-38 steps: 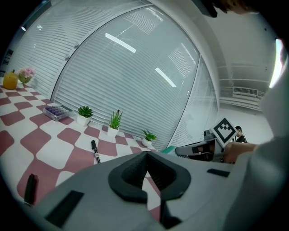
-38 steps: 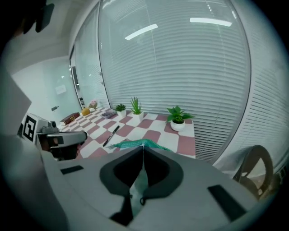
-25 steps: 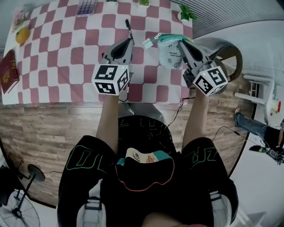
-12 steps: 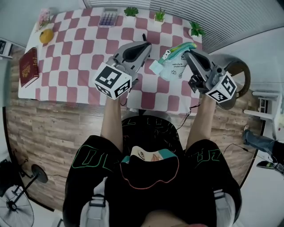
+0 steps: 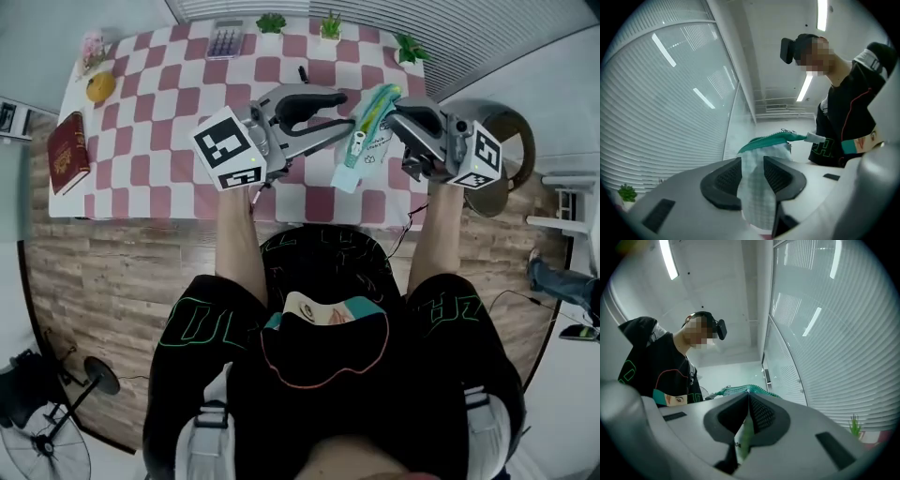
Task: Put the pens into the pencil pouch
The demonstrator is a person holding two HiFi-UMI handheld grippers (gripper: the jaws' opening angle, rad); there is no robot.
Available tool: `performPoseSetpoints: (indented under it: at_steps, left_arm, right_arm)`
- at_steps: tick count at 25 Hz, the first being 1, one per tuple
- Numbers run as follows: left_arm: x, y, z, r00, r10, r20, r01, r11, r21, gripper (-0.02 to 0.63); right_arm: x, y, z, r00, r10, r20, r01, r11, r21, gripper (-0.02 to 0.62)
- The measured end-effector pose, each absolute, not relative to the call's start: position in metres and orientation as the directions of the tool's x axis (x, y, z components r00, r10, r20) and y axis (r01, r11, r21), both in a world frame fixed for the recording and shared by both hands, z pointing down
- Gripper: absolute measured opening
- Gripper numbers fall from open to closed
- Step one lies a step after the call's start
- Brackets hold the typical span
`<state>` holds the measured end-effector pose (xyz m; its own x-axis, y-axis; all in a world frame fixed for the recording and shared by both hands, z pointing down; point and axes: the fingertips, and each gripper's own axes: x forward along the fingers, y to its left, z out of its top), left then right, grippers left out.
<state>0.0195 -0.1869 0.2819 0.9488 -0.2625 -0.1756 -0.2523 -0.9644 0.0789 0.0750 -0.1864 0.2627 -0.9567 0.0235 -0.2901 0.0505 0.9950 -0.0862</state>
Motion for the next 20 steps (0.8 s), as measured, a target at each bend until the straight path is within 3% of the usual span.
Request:
performPoseSetpoints:
  at_steps: [6,11,20]
  left_arm:
    - [0.048,-0.171,0.277,0.980,-0.101,-0.170,-0.094,-0.994,0.051,0.167]
    - [0.062,-0.162,0.282,0.988,-0.049,-0.146,-0.044,-0.998,0.037,0.156]
    - [0.069,-0.155,0.285,0.991,-0.032,-0.132,-0.030,-0.999,0.020,0.064]
  right_arm:
    - [0.080,-0.170,0.260,-0.950,0.110,-0.291,0.136,0.988,-0.072,0.008]
    - [0.081,-0.162,0.264,-0.947,0.140,-0.289,0.169,0.983,-0.077,0.008]
    - [0.079,-0.154,0.271,-0.941,0.163,-0.296,0.198,0.976,-0.093,0.008]
